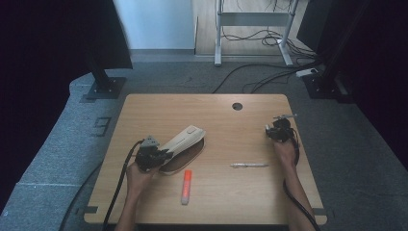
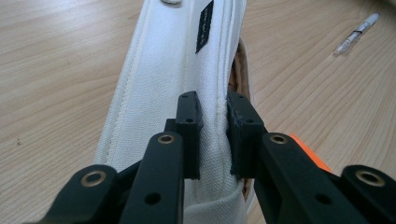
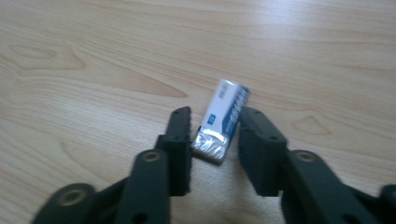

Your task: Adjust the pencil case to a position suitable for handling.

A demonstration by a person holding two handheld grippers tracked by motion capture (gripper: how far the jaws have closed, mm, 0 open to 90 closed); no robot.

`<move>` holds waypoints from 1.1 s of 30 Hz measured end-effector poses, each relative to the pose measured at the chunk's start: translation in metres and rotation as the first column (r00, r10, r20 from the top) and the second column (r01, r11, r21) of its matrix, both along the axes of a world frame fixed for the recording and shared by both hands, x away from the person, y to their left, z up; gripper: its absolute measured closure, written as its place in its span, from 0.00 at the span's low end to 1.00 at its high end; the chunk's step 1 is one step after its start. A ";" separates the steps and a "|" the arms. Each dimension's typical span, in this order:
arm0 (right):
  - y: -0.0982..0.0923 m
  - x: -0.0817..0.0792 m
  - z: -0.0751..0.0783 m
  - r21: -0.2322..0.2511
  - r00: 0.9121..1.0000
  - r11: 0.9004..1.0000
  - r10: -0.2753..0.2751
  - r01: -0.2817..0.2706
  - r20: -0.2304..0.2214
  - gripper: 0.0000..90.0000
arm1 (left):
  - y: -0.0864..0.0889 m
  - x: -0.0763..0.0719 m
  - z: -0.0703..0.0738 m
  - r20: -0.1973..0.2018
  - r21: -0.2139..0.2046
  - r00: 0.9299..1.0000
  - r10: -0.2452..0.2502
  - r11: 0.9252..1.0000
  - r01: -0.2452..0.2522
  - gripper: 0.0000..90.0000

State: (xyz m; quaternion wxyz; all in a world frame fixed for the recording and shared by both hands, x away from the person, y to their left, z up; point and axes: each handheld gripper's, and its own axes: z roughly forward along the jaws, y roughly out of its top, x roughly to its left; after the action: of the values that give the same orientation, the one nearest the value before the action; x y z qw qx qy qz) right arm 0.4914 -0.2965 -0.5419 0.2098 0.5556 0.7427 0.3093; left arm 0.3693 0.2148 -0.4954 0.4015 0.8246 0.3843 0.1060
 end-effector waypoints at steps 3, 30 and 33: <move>-0.002 -0.002 0.000 0.011 1.000 1.000 0.000 0.000 0.000 0.80 | 0.000 0.000 0.000 0.000 0.001 1.000 0.000 1.000 0.000 0.85; 0.004 -0.045 0.029 0.056 0.995 0.995 0.082 -0.086 0.059 0.80 | 0.002 0.002 0.000 -0.026 -0.028 1.000 0.004 1.000 -0.004 0.85; 0.008 -0.055 0.033 0.062 0.992 0.992 0.110 -0.114 0.059 0.80 | 0.002 0.002 0.000 -0.026 -0.029 1.000 0.004 1.000 -0.004 0.85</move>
State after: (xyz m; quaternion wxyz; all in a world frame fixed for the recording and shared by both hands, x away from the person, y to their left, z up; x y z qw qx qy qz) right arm 0.4367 -0.2885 -0.5089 0.1945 0.5106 0.7562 0.3600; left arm 0.3713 0.2171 -0.4955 0.4080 0.8193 0.3927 0.0904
